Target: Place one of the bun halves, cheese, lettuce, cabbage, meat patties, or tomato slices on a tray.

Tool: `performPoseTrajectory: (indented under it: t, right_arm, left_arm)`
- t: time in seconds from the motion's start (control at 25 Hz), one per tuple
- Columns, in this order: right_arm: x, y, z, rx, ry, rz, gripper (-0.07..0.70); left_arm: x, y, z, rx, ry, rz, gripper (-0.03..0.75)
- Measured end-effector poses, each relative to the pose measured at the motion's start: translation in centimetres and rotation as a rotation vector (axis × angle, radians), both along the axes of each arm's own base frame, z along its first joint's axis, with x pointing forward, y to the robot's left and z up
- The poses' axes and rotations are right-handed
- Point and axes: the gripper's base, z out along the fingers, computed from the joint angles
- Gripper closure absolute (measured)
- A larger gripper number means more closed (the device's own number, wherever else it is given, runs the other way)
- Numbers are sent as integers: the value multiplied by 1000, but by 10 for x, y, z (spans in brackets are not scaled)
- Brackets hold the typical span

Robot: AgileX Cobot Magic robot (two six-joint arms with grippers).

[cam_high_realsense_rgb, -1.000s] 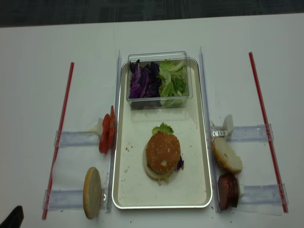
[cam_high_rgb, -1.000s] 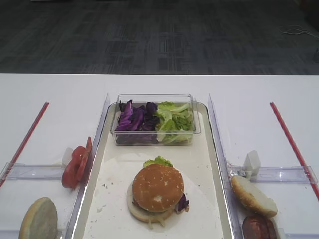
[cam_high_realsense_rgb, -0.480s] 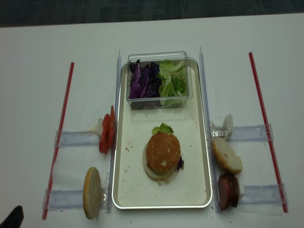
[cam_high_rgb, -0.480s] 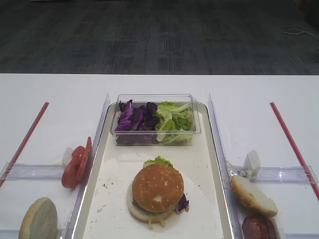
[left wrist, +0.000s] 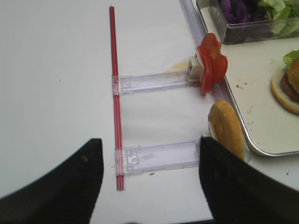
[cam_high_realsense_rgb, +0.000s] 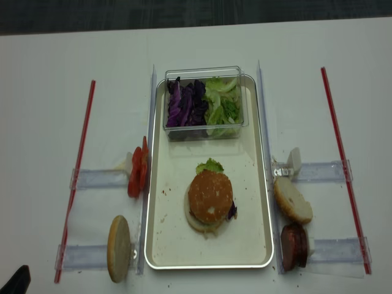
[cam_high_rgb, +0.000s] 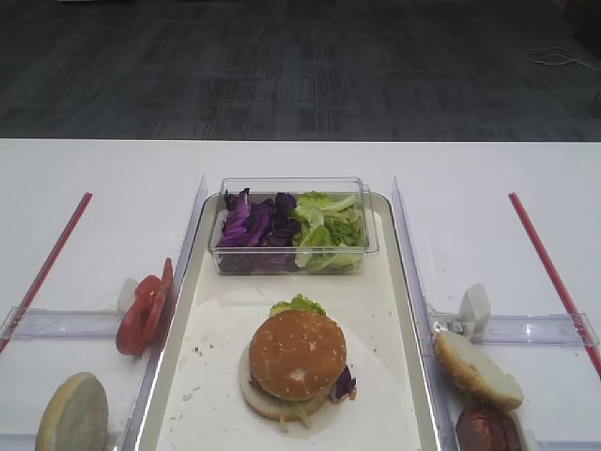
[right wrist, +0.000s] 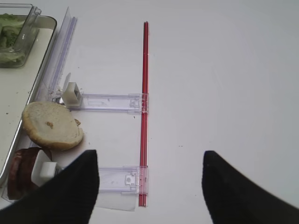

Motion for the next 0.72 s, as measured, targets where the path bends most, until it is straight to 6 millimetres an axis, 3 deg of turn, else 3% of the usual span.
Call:
performPoseTrajectory:
  t: [0.72]
  right_arm:
    - [0, 0, 0, 0, 0, 0, 141]
  left_arm:
    - [0, 0, 0, 0, 0, 0, 293]
